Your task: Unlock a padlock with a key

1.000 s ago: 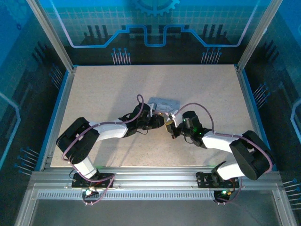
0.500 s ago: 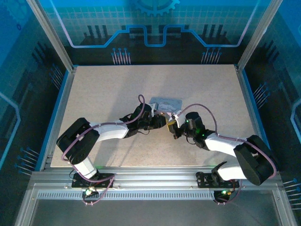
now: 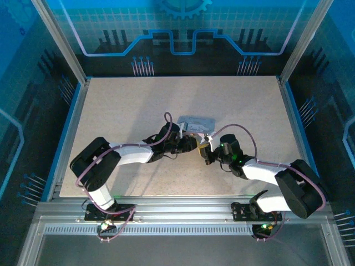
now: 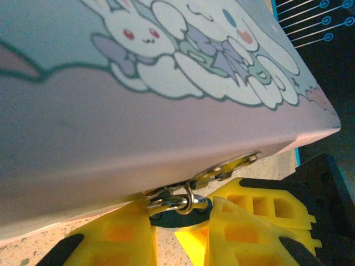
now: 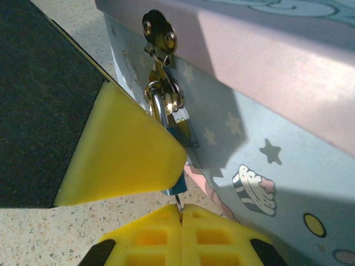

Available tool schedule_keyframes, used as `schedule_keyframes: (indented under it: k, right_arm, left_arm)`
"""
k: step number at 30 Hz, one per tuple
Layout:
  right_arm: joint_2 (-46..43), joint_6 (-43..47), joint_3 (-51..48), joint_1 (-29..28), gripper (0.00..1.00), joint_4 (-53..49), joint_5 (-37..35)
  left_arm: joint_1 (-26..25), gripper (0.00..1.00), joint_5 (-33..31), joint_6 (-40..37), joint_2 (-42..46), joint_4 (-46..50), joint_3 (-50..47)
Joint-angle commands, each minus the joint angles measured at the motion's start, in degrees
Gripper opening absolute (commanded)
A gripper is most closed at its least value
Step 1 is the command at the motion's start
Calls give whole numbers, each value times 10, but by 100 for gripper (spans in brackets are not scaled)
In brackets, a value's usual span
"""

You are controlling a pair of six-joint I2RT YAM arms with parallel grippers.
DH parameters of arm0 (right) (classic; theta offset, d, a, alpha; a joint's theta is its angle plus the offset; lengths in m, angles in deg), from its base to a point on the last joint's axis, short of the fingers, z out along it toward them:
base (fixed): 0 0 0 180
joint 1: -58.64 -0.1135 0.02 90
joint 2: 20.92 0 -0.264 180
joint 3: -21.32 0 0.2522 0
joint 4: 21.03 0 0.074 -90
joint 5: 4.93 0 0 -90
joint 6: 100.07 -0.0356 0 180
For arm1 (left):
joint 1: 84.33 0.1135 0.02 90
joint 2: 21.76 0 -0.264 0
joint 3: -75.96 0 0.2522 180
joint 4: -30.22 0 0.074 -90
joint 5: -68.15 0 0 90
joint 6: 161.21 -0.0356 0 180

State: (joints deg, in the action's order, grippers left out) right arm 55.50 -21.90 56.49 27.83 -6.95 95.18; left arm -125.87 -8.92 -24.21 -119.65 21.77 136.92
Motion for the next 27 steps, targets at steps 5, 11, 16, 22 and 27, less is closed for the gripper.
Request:
schedule_keyframes:
  k: [5, 11, 16, 22, 27]
  right_arm:
    - [16, -2, 16, -3, 0, 59, 8]
    - [23, 9, 16, 0, 0, 32, -2]
    - [22, 26, 22, 6, 0, -2, 1]
    - [28, 34, 28, 14, 0, -33, 21]
    - [27, 28, 41, 17, 0, -66, 43]
  left_arm:
    - [-14, 24, 28, 3, -13, -12, -2]
    - [-13, 33, 18, -1, -2, -3, -5]
    - [-11, 42, 12, -4, 18, 3, -11]
    - [-6, 62, 0, -8, 53, 14, -26]
    - [17, 67, -2, 18, 88, -13, -65]
